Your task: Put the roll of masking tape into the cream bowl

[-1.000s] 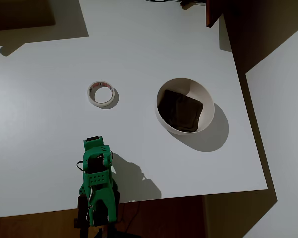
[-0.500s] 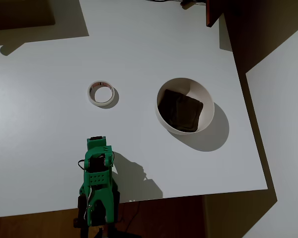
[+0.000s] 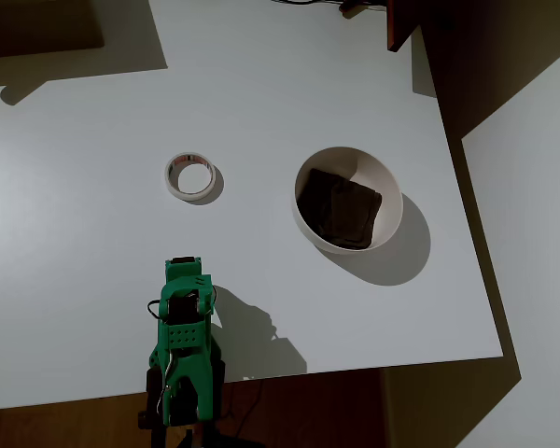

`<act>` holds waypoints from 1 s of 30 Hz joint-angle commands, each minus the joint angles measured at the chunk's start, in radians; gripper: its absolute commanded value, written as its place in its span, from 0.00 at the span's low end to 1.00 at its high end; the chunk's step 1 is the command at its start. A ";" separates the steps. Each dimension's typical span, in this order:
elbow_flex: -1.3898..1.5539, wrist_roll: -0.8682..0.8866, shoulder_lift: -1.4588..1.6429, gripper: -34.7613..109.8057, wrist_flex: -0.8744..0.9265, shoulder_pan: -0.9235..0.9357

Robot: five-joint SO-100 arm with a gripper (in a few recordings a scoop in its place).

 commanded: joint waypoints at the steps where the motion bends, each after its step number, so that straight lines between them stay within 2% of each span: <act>1: -0.014 0.046 0.003 0.18 0.006 -0.003; 12: -0.055 0.147 -0.048 0.18 -0.143 -0.078; 20: -0.408 0.172 -0.480 0.18 -0.196 -0.078; 30: -1.075 0.184 -1.255 0.18 -0.104 -0.014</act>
